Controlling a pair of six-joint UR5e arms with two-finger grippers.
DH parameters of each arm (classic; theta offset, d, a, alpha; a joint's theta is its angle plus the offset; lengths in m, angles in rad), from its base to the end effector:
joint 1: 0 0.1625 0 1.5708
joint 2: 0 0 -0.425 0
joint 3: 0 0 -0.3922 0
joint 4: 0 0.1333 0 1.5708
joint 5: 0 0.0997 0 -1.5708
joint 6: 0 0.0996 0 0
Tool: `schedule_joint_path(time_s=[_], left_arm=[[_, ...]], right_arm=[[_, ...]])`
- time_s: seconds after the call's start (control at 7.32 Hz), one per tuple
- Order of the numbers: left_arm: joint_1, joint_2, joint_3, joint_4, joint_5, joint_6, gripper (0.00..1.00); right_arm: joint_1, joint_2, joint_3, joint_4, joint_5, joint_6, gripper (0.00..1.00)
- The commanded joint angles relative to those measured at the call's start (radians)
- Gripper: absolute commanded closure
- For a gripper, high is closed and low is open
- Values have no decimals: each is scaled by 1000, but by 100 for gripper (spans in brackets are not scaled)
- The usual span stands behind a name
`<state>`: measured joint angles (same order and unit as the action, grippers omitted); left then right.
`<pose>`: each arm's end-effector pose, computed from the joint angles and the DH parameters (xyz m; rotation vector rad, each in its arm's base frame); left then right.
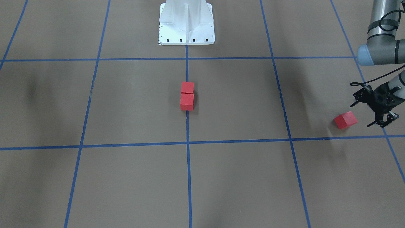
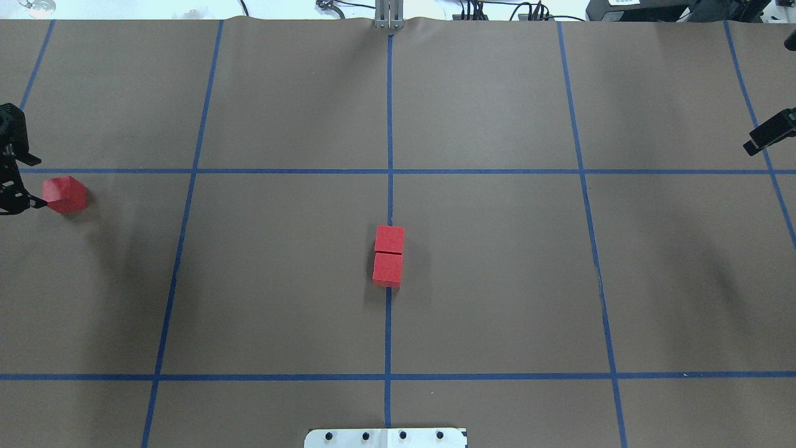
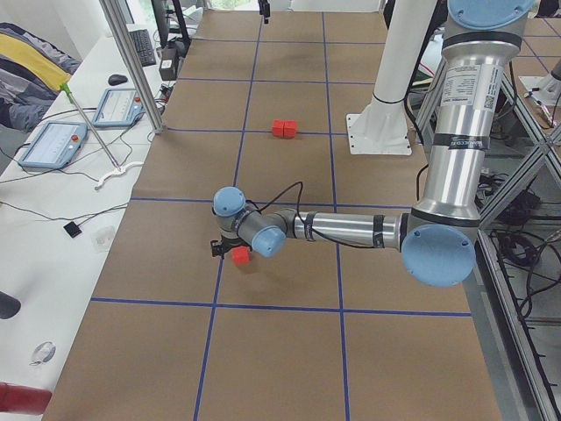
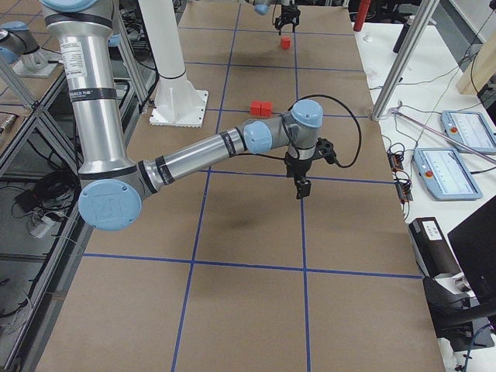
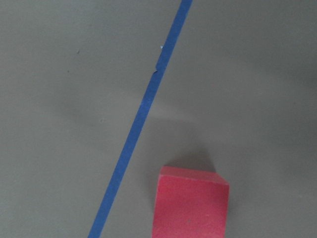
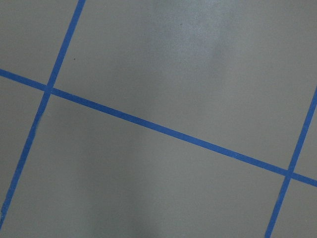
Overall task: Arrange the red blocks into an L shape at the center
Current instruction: 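Grasp the far red cube with the left gripper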
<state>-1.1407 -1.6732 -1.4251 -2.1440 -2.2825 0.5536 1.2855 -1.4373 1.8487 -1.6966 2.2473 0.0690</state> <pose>0.1712 -0.5369 0.6169 0.5798 0.6991 1.1076 -0.0821 -0.5320 0.4733 0.1525 -0.7123 -0.3033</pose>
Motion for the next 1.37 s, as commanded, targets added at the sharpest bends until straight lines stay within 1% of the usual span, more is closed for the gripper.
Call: schedule_joint_path(time_s=[0.0, 0.14, 0.27, 0.55, 0.68, 0.82, 0.96, 1.09, 1.23], left_arm=[[30, -2, 5, -2, 3, -4, 3], [32, -3, 6, -2, 3, -3, 3], [32, -11, 12, 0, 5, -1, 6], [32, -36, 55, 0, 8, -1, 7], [33, -34, 60, 4, 8, -1, 10], [33, -34, 58, 10, 9, -6, 33], [33, -34, 60, 10, 9, -4, 64], [33, -34, 48, 10, 0, -4, 83], [33, -34, 42, 9, -24, -4, 94]], right_arm=[[0, 0, 0, 0, 0, 0, 0], [0, 0, 1, 0, 0, 0, 0], [0, 0, 0, 0, 0, 0, 0], [0, 0, 0, 0, 0, 0, 0], [0, -2, 1, 0, 0, 0, 0], [0, -2, 1, 0, 0, 0, 0], [0, -2, 1, 0, 0, 0, 0], [0, -2, 1, 0, 0, 0, 0], [0, -2, 1, 0, 0, 0, 0]])
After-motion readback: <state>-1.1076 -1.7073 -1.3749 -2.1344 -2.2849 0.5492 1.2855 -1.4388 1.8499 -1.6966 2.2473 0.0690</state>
